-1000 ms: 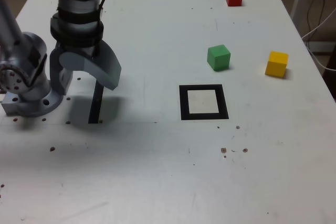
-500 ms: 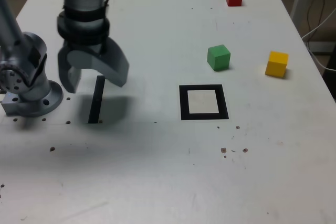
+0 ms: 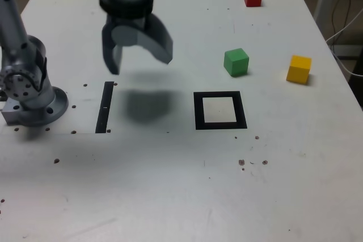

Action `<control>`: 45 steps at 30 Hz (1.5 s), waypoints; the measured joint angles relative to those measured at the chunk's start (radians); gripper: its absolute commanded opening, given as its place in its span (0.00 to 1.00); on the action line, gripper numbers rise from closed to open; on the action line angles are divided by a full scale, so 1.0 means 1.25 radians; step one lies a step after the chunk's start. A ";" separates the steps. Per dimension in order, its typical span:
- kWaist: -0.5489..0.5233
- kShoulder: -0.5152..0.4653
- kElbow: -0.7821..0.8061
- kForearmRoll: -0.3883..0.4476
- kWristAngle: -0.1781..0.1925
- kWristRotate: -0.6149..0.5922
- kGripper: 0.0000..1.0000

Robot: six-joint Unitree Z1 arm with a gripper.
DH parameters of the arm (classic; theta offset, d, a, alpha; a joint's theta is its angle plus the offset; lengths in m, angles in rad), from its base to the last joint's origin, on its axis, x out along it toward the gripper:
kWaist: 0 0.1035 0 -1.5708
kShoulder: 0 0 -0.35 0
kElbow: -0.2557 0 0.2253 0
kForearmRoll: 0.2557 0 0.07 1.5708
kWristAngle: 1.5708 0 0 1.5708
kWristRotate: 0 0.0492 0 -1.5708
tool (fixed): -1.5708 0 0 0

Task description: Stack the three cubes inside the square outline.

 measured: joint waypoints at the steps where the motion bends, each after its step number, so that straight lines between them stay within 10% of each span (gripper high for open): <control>1: 0.014 0.007 -0.020 0.007 0.004 0.012 0.99; 45: 0.361 0.549 -0.894 0.271 0.026 0.286 0.99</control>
